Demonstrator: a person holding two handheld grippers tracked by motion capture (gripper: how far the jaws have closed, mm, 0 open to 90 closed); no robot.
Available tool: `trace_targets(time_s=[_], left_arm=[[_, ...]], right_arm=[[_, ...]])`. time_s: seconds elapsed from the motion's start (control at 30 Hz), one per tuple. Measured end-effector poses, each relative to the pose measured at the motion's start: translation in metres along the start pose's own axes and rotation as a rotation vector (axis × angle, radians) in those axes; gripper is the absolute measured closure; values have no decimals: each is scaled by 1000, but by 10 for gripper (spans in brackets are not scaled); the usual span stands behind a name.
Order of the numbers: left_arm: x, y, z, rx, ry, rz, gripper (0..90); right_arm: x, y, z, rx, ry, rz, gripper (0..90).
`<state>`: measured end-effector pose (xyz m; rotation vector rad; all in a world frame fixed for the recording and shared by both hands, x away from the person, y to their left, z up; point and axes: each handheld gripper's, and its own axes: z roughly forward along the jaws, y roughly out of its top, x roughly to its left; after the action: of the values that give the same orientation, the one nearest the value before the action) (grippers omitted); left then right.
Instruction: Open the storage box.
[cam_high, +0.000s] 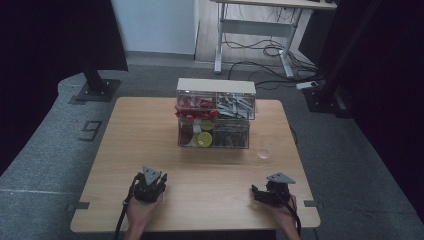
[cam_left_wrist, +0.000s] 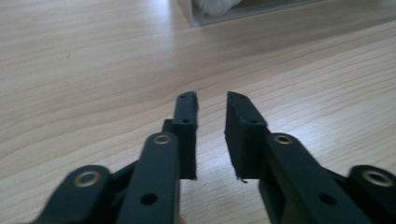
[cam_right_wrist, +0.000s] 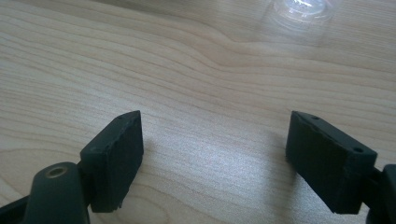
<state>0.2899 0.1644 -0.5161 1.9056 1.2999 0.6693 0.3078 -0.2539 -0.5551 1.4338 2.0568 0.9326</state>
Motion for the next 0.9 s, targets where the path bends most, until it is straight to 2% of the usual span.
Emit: trace_targets(time_s=[0.1, 0.17, 0.23, 0.27, 0.37, 0.63, 0.9], left_arm=[[-2, 1, -2, -10, -15, 5, 834], [-2, 2, -4, -15, -48, -5, 862], [-1, 3, -4, -16, -51, -7, 879], [-3, 4, -6, -10, -16, 15, 883], [-3, 5, -7, -14, -12, 19, 897], [-3, 12, -7, -37, -86, -25, 900], [-5, 19, -3, -37, -109, -38, 900]], right_arm=[[0, 0, 0, 0, -1, 1, 196], [0, 0, 0, 0, -3, 2, 196], [0, 0, 0, 0, -3, 2, 196], [0, 0, 0, 0, -3, 2, 196], [0, 0, 0, 0, -3, 3, 196], [1, 0, 0, 0, -3, 5, 196], [0, 0, 0, 0, -1, 6, 196]])
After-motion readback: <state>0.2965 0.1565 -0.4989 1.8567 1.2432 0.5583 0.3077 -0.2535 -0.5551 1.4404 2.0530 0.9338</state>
